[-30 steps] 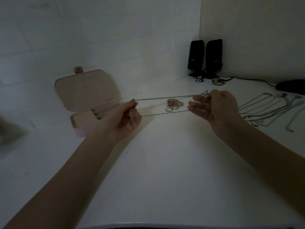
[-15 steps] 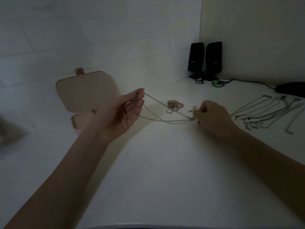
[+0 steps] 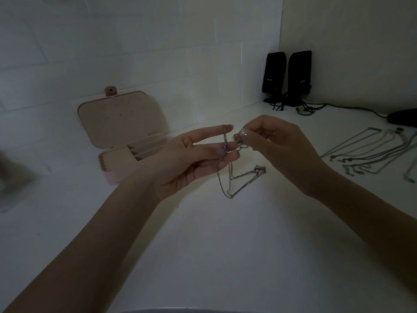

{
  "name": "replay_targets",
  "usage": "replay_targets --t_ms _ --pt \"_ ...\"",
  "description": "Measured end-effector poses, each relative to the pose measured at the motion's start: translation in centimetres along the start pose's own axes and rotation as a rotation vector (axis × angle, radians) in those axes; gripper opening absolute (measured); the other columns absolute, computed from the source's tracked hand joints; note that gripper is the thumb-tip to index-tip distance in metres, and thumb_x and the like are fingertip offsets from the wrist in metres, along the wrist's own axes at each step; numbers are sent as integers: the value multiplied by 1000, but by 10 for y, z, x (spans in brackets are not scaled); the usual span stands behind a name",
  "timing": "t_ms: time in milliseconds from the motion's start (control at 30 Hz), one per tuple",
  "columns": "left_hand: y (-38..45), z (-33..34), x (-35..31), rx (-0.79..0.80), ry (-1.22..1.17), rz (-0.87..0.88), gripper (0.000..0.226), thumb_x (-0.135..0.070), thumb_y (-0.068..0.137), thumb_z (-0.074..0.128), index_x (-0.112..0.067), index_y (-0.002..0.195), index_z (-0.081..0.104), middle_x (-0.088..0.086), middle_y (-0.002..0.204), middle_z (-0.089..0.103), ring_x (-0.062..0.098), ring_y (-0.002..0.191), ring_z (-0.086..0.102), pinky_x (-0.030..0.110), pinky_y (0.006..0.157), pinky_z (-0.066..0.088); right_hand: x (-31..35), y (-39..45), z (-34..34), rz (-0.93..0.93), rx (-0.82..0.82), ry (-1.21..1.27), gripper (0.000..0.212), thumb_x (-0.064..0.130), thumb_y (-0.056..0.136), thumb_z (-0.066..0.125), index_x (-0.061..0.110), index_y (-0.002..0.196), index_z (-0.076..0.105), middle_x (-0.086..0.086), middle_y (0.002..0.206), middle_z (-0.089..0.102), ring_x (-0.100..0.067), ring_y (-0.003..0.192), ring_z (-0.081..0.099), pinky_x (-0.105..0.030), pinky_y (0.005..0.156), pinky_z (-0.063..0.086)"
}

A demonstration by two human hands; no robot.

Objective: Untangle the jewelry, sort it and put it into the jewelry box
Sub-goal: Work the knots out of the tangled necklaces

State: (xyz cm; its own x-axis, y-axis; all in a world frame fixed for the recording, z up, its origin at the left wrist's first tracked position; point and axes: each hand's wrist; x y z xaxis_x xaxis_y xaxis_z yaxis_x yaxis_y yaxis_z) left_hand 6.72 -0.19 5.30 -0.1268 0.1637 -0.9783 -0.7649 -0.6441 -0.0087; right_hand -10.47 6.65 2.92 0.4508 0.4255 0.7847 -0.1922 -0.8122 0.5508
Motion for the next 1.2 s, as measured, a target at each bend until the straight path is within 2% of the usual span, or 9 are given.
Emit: replay_targets --t_ms 133,200,400,600,700,800,900,1033,1200 --pt "0 2 2 -46 102 14 37 5 79 60 -12 112 64 11 97 73 15 81 72 17 61 56 4 -3 1 -42 144 -12 19 31 77 69 18 91 72 9 75 65 -9 67 53 -15 59 42" --pt "0 3 4 -62 168 17 38 1 78 65 -14 112 64 10 97 73 15 84 72 15 60 55 1 -3 3 -50 176 -31 17 28 76 72 19 90 72 13 77 67 -7 64 53 -15 57 42" --pt "-1 2 7 -74 296 52 35 -3 80 65 -19 111 64 7 94 74 17 82 72 19 57 54 -4 -1 3 -13 99 -32 8 14 78 73 21 78 72 16 68 67 0 64 56 -11 64 42" --pt "2 -1 5 -128 288 60 28 0 86 59 -14 110 63 8 88 74 11 62 68 18 52 52 0 -2 5 225 181 70 11 20 90 60 20 80 65 15 64 65 -2 63 55 -18 61 44" --pt "4 -2 6 -148 269 66 14 3 86 58 -9 94 57 11 82 73 9 49 56 17 44 47 0 -4 7 310 251 157 17 20 95 53 11 92 67 7 81 67 -7 70 56 -25 67 44" --pt "6 -3 8 -142 257 58 20 6 86 53 -12 82 47 13 76 70 11 46 43 17 40 35 3 -5 9 348 291 210 22 18 98 46 9 90 65 2 85 63 -8 70 55 -24 65 44" --pt "7 -3 11 -85 287 72 17 5 88 50 -9 79 53 7 69 65 10 48 38 17 41 28 3 -5 9 363 290 232 24 20 98 44 10 86 62 6 79 62 -8 68 56 -23 63 44" --pt "8 -4 14 -101 478 133 10 -20 76 68 -12 76 62 -6 54 48 7 47 34 17 45 29 -1 -4 6 331 258 209 20 21 97 47 11 89 63 4 80 60 -7 67 56 -23 64 45" --pt "9 -5 16 -140 533 179 8 -12 86 62 -5 85 67 -8 45 34 5 41 28 16 43 27 0 -3 5 327 252 233 23 20 99 45 10 88 62 5 77 62 -9 67 56 -22 64 46"
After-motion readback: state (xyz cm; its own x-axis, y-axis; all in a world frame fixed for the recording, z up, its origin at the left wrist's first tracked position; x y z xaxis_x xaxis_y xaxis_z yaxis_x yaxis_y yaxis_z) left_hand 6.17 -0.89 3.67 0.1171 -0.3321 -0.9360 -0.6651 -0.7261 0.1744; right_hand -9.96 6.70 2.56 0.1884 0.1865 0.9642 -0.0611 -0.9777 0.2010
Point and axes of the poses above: each hand's wrist, its own y-axis towards the middle knuckle, its own z-axis out of the palm, x = y × z
